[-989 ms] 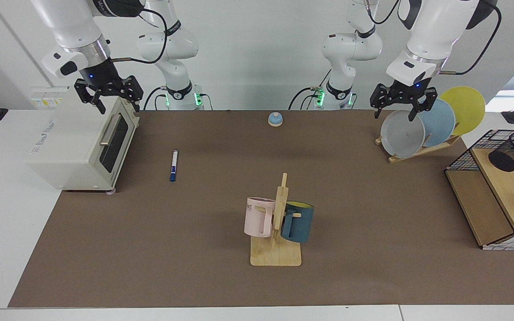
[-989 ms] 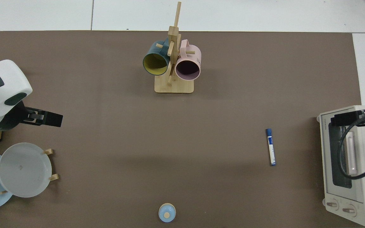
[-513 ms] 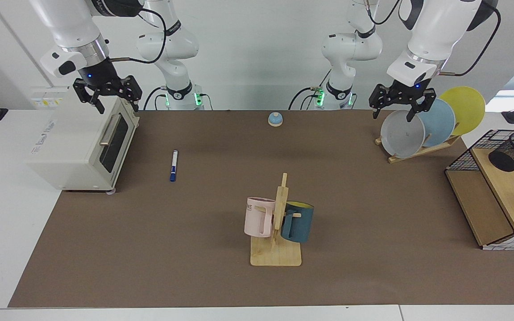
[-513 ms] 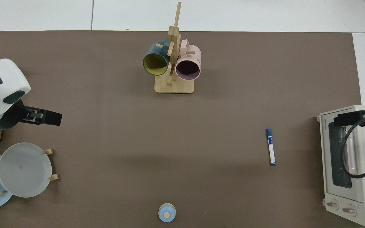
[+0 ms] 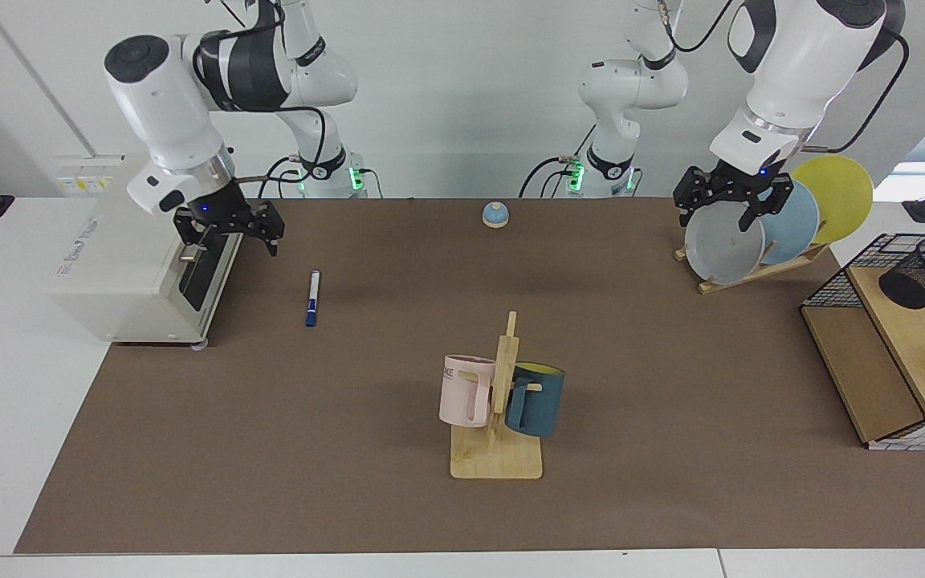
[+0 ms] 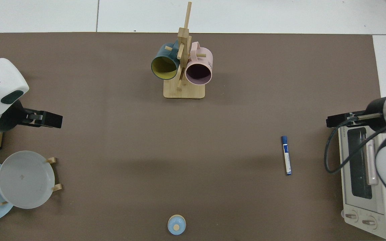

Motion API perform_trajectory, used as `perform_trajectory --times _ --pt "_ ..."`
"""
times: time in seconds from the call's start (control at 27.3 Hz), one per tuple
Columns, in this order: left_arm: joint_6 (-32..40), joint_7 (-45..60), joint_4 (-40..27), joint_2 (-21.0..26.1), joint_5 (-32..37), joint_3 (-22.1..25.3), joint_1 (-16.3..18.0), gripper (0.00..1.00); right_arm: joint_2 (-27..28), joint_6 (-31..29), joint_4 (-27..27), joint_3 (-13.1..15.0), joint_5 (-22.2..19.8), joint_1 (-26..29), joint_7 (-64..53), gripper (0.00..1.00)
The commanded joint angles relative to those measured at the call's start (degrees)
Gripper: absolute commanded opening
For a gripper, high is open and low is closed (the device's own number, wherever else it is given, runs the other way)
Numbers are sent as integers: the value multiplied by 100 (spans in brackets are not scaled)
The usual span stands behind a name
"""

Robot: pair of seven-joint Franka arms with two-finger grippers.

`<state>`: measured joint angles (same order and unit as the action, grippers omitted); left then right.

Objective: Put markers into pen holder
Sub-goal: 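Reach the right gripper down to the blue-capped white marker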

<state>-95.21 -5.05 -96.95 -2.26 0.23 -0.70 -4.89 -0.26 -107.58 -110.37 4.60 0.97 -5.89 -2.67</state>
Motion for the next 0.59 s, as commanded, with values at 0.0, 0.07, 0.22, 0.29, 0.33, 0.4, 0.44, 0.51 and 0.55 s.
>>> perform_trajectory --times 0.0,0.07,0.22,0.29,0.33,0.4,0.44,0.51,0.55 --pt "-471 -566 -351 -73 -31 43 67 100 263 -877 -581 -3 175 -149 275 100" --pt "-560 -690 -404 -82 -31 131 41 100 263 -1317 -915 -3 176 -219 442 100" --pt "-577 -681 -544 -108 -31 149 41 100 307 -1512 -1276 -12 176 -237 530 100" --pt "-595 -664 -579 -117 -31 157 41 100 342 -1547 -1425 -3 176 -237 452 100" --pt "-595 -611 -588 -117 -31 149 41 100 368 -1599 -1522 -3 176 -220 443 100" --pt "-595 -593 -606 -117 -31 158 32 100 351 -1687 -1680 -3 176 -220 434 100" --pt "-595 -585 -632 -125 -40 158 32 100 351 -1714 -1742 -3 176 -211 434 100" --pt "-604 -550 -693 -134 -31 149 32 100 360 -1757 -1839 -3 176 -211 425 100" --pt "-621 -471 -729 -143 -40 149 23 100 368 -1836 -1900 -3 176 -211 425 100"
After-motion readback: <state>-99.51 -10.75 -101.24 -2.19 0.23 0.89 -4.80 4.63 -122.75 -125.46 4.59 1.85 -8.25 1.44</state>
